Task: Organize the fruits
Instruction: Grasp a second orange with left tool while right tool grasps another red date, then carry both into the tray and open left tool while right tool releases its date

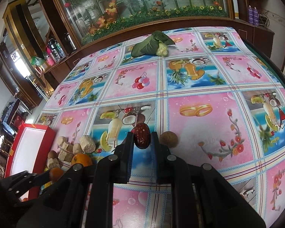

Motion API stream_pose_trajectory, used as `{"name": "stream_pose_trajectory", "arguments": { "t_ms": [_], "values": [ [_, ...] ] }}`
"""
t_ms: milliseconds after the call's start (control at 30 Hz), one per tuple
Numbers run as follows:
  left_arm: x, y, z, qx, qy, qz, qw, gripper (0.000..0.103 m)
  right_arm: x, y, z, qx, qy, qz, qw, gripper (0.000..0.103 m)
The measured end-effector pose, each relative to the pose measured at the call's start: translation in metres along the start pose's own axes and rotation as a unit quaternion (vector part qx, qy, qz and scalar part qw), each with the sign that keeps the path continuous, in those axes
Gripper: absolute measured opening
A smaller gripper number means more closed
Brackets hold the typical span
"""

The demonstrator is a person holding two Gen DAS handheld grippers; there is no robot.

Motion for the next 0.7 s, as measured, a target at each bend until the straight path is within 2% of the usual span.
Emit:
{"name": "stream_pose_trajectory", "arguments": {
  "t_ms": [233, 367, 700],
  "values": [
    [-0.035, 0.021, -0.054, 0.052, -0.015, -0.037, 0.9978, 0.03, -0.005, 0.002, -0.005, 0.022, -0.009, -0.003, 1.0, 0.019],
    [-0.07, 0.035, -0.078, 0.077, -0.045, -0.073, 0.9933, 0.03, -0.016, 0.006, -0.007, 0.031, -0.019, -0.007, 0.999, 0.019],
    [-0.149, 0.067, -0.087, 0.083, -0.107, -0.146, 0.9801, 0.03, -0.098, 0.032, -0.002, 0.03, -0.09, -0.055, 0.994, 0.02]
  ]
}}
Point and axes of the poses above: each gripper's, at about its wrist camera, not at the fingertips, and z roughly the way its jaws point, x to its right, y to its underside, the point moved 1 cm from there along z, roughly the way its jaws point, and after that the axes turned 8 degrees about -x, right-handed, at the moved point
